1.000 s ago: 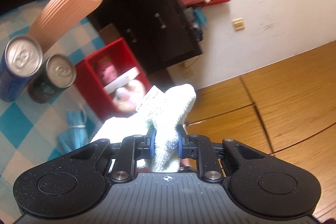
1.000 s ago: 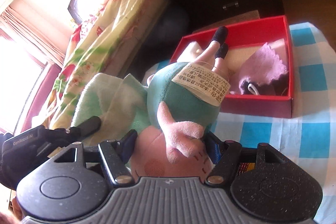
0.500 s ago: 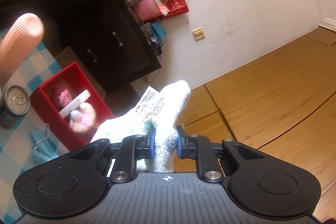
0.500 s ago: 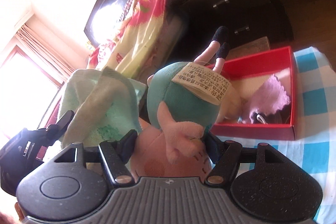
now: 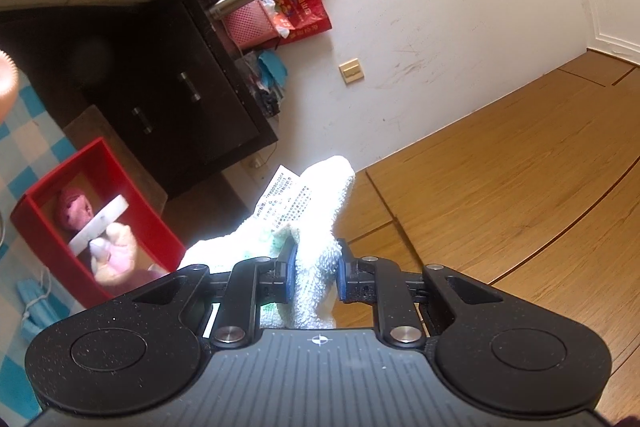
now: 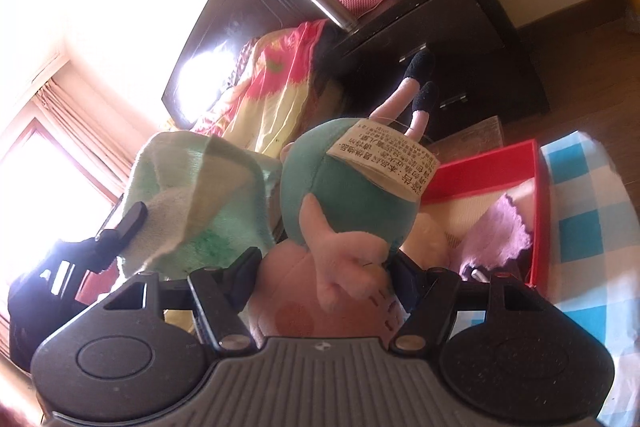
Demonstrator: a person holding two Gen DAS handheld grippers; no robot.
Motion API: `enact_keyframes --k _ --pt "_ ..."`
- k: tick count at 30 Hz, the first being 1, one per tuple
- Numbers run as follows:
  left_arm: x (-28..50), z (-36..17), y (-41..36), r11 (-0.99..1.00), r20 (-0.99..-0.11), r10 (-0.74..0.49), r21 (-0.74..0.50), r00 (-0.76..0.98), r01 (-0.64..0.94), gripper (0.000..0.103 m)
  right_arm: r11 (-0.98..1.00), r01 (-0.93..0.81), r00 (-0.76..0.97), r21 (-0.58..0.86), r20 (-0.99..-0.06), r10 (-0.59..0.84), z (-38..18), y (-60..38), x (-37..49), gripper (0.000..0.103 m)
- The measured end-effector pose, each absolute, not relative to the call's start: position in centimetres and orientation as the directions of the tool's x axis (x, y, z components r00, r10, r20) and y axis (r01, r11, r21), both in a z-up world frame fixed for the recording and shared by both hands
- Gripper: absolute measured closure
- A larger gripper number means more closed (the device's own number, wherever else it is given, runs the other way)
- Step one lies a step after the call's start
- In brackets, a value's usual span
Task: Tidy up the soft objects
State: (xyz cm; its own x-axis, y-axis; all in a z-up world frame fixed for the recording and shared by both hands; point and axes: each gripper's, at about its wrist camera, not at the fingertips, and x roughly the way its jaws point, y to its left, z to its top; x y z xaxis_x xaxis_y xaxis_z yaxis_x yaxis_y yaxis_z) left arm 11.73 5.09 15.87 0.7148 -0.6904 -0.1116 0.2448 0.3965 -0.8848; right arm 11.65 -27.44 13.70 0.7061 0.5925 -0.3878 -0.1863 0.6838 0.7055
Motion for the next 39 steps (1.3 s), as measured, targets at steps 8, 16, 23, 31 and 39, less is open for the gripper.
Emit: enact_keyframes --k 8,16,23,31,39 --pt "13.6 15.9 4.1 0.441 -0.133 -0.668 -0.863 0.733 0.246 0.087 0.759 -0.143 0.783 0.635 -0.396 0.479 14.6 -28.3 11.9 0.057" --pt "15.6 16.1 4.5 0.434 -0.115 -0.647 -0.868 0.754 0.24 0.087 0.818 -0.146 0.835 0.556 -0.374 0.403 16.4 -27.9 12.5 0.057" --pt "16.9 16.2 4.0 0.428 -0.1 -0.655 -0.866 0.749 0.258 0.087 0.862 -0.144 0.883 0.486 -0.33 0.333 18.2 -27.4 13.5 0.057" --pt "18.8 15.4 3.6 0.397 -0.077 -0.662 -0.88 0.746 0.261 0.087 0.88 -0.147 0.894 0.452 -0.32 0.314 17.7 -26.1 15.6 0.057" --pt "21.1 13.6 2.3 0.385 -0.095 -0.685 -0.889 0.722 0.248 0.087 0.892 -0.135 0.894 0.431 -0.335 0.297 16.3 -25.4 17.6 0.057"
